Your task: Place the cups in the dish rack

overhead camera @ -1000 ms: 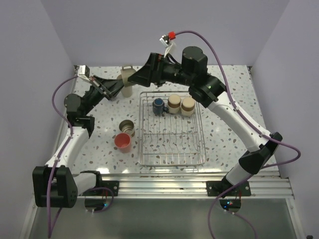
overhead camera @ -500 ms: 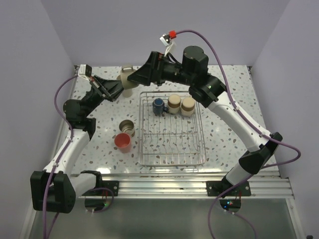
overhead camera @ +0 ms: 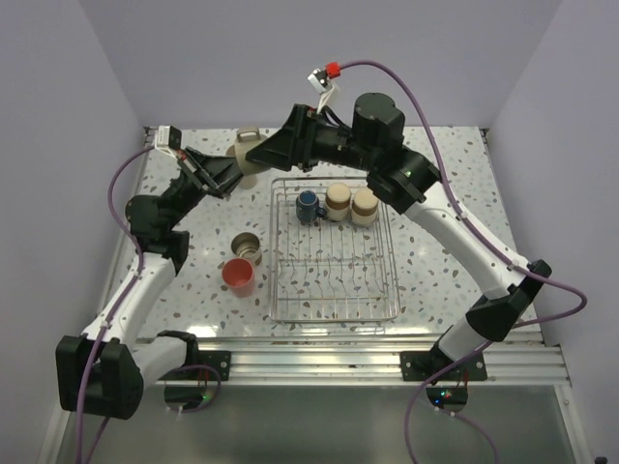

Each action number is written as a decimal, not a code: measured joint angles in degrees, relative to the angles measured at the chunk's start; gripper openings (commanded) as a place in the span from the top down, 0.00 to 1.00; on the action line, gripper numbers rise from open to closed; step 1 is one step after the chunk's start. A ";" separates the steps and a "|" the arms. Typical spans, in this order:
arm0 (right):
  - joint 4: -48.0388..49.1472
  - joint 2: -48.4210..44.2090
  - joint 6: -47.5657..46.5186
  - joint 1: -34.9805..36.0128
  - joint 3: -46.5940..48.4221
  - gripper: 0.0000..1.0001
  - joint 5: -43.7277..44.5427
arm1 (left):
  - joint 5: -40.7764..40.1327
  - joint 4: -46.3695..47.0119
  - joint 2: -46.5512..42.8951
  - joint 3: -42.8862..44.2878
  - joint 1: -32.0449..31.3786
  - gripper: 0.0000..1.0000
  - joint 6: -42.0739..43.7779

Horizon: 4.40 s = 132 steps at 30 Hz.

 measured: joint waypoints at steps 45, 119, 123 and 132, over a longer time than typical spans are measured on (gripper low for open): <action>-39.93 19.34 -9.62 6.88 7.23 1.00 44.44 | -29.03 -85.05 -14.14 10.01 6.60 0.27 60.28; -26.67 23.21 0.46 4.81 -6.54 0.42 44.02 | -32.09 -86.18 -14.82 6.88 2.60 0.28 63.93; -26.29 22.60 0.17 4.81 -9.35 0.65 43.98 | -31.93 -86.18 -14.82 6.21 2.60 0.29 63.93; -26.27 22.73 0.11 4.81 -10.58 0.73 43.87 | -31.45 -86.09 -14.80 5.46 2.60 0.28 63.93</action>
